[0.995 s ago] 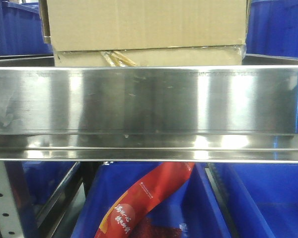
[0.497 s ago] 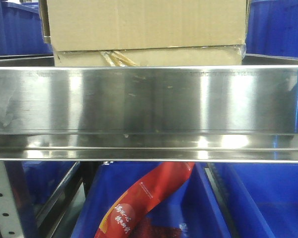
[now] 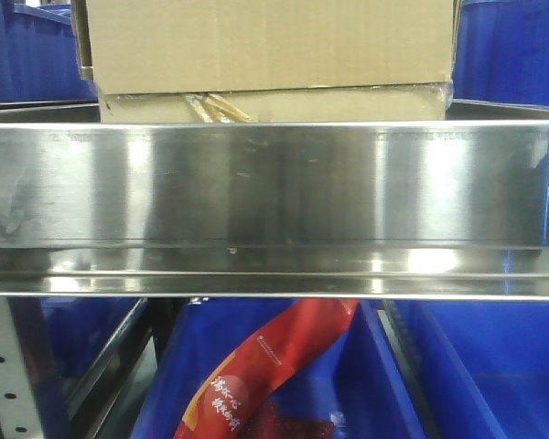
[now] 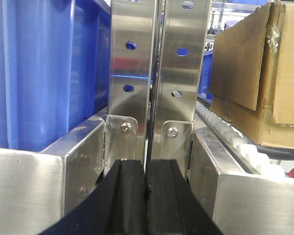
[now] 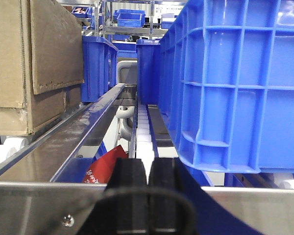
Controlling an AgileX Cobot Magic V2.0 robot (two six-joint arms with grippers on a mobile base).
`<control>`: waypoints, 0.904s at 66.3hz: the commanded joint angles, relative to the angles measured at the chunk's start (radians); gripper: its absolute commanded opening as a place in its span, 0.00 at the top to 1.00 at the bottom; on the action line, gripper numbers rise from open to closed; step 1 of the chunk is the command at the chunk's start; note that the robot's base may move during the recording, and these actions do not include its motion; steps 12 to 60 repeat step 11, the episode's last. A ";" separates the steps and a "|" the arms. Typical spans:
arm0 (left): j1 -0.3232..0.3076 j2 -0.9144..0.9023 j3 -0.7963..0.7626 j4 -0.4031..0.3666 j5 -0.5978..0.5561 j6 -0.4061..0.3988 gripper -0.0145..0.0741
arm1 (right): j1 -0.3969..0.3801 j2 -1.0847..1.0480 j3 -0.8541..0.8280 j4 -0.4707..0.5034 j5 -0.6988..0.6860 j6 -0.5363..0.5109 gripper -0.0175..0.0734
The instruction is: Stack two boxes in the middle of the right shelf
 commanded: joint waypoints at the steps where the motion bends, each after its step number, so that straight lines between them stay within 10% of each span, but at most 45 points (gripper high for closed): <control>1: 0.003 -0.004 -0.002 -0.002 -0.017 0.002 0.96 | -0.004 -0.004 0.003 -0.009 -0.026 0.000 0.99; 60: 0.003 -0.004 -0.002 -0.002 -0.017 0.002 0.96 | -0.004 -0.004 0.003 -0.009 -0.026 0.000 0.99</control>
